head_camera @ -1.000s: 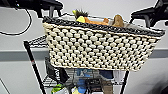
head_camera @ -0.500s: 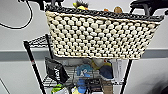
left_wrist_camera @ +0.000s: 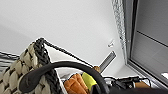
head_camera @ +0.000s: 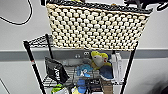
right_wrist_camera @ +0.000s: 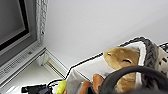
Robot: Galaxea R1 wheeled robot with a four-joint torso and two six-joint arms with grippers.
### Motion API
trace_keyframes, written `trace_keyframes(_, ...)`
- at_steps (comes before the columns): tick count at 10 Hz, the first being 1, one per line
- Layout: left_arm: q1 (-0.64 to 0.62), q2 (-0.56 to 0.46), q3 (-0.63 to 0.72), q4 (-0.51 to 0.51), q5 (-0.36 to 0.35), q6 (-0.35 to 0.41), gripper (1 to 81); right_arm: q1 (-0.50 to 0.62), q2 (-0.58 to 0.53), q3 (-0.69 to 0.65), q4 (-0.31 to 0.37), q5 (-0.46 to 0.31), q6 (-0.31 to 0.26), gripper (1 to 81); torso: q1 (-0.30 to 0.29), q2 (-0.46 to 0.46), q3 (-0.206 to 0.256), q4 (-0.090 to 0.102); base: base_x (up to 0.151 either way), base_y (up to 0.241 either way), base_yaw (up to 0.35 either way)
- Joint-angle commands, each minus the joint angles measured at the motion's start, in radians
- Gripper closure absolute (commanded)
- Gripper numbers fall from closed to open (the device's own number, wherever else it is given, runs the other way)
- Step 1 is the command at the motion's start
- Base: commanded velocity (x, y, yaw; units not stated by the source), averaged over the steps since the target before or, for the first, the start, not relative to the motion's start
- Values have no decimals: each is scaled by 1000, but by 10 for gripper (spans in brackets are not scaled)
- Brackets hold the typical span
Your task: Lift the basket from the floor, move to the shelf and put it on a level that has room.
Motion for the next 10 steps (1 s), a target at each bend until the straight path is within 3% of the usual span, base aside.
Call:
trace_keyframes(1,-133,100,-143,47,-22,16,811,141,97,-149,-7,43,-20,811,0,0,0,0,0,0,0)
trace_keyframes(5,-129,181,-274,70,17,37,811,130,204,-300,-4,43,-82,811,0,0,0,0,0,0,0)
trace_keyframes(10,-52,250,-442,72,72,123,811,98,340,-585,-4,-95,-225,811,1,1,-1,0,0,0,0)
